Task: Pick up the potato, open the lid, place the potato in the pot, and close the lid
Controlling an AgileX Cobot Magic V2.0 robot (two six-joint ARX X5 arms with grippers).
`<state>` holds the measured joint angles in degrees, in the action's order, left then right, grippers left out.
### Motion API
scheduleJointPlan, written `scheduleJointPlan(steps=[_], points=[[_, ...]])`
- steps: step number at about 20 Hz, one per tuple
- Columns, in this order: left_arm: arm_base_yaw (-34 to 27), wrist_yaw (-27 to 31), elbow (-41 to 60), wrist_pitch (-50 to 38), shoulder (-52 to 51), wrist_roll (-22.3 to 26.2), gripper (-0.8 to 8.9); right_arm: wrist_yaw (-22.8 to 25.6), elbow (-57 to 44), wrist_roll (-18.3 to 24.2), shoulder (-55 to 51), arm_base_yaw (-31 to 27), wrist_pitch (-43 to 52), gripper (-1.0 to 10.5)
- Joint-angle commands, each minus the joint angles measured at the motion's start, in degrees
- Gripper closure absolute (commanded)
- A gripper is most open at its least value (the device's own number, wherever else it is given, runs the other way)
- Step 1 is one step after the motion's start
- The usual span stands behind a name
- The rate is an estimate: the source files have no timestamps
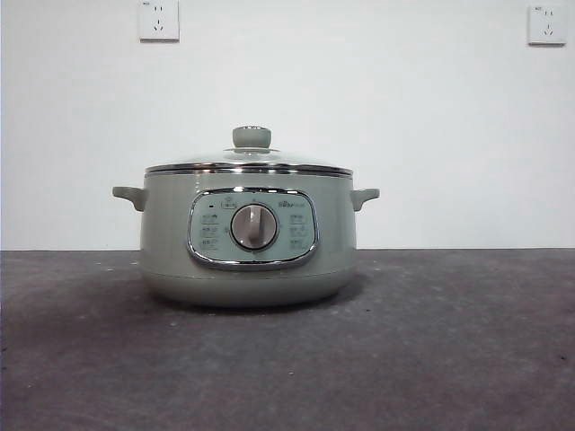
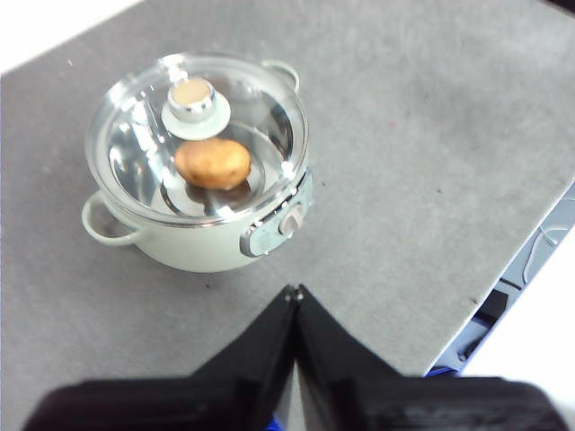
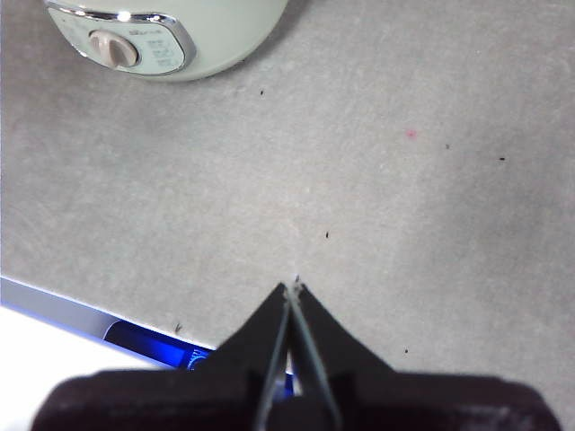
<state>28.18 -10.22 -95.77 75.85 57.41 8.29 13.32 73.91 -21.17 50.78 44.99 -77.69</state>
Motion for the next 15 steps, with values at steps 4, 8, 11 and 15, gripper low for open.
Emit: scheduleJointPlan(steps=[4,8,11,15], points=[[0.0,-0.3,0.4,-0.2,1.6,-0.2,8.17,2.1,-0.6,0.0,0.0,0.0,-1.4,9.6],[0.0,-0.3,0.4,-0.2,5.6,-0.2,8.17,3.7,-0.6,-1.5,0.0,0.0,-1.4,9.6],[-0.5,-0.2,0.4,-0.2,9.1,-0.2,8.17,3.2,-0.6,-1.3,0.0,0.0,-1.4,9.6],[-2.1,-0.3,0.4,-0.2,10.6,-0.2,8.17,3.5,-0.6,-1.4,0.1,0.0,-1.4,9.6]])
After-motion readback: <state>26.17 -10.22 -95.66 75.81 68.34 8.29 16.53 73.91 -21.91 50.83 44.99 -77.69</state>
